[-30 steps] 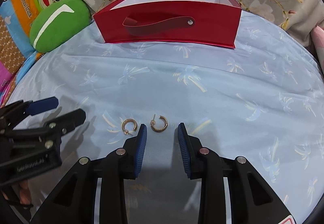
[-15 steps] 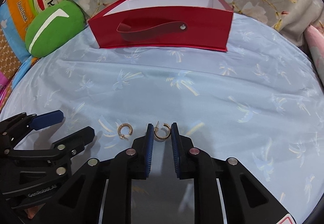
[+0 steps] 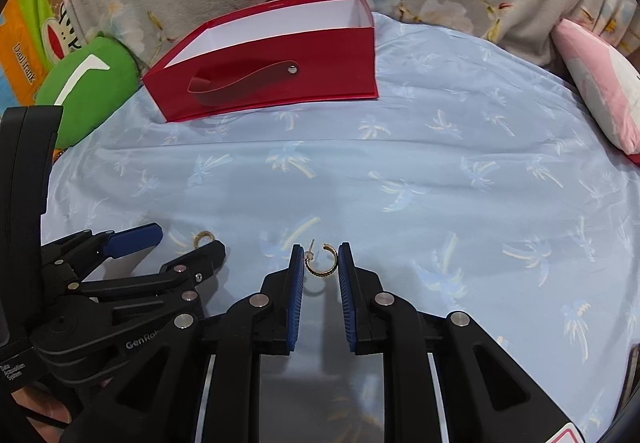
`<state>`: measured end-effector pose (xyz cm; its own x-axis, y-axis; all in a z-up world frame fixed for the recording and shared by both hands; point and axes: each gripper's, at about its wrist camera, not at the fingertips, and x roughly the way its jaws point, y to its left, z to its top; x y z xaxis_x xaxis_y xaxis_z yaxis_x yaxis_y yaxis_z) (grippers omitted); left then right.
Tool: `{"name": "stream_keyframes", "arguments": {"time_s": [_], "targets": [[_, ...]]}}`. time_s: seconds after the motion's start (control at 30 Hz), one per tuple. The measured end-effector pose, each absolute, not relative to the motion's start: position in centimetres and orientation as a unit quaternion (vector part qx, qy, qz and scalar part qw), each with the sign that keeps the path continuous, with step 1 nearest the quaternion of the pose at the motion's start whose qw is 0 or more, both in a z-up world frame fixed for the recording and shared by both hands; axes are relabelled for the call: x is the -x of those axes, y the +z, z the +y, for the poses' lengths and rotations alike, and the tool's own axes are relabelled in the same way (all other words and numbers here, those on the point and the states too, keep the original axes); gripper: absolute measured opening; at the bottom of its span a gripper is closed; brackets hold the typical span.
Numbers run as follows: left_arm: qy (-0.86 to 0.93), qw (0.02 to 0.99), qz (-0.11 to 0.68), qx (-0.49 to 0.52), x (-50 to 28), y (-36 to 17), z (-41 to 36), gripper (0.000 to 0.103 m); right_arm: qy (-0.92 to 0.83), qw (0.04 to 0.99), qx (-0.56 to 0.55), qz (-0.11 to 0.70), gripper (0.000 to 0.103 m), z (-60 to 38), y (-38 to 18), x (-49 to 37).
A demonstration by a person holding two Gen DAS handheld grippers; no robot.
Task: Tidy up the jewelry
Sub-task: 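Grasp a gold hoop earring with the right tool while the left tool grasps the other, then carry both hoop earrings into the red box and open both tools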
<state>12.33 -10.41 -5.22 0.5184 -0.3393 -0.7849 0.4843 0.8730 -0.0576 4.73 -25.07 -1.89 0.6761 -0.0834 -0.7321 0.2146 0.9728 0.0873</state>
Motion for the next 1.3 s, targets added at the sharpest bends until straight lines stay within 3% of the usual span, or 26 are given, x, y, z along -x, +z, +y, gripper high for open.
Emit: {"name": "stream_keyframes", "arguments": {"time_s": [0.33,0.9,1.3], "targets": [[-0.239,0.872,0.417,-0.095,-12.3,-5.2,-10.9,0.016,-0.083,0.911,-0.090,0.394,0.016,-25.4,-2.1,-4.6],[-0.233,0.879,0.414,-0.029,-12.4,-2.7,-5.2,0.016,-0.065,0.919,-0.094,0.377,0.016,-24.7,-0.8,-4.4],[-0.200,0.915,0.349,-0.026,-15.3,4.4,-1.0,0.016,-0.046,0.944,-0.062,0.320,0.016,-24.3,5.6,-6.7]]}}
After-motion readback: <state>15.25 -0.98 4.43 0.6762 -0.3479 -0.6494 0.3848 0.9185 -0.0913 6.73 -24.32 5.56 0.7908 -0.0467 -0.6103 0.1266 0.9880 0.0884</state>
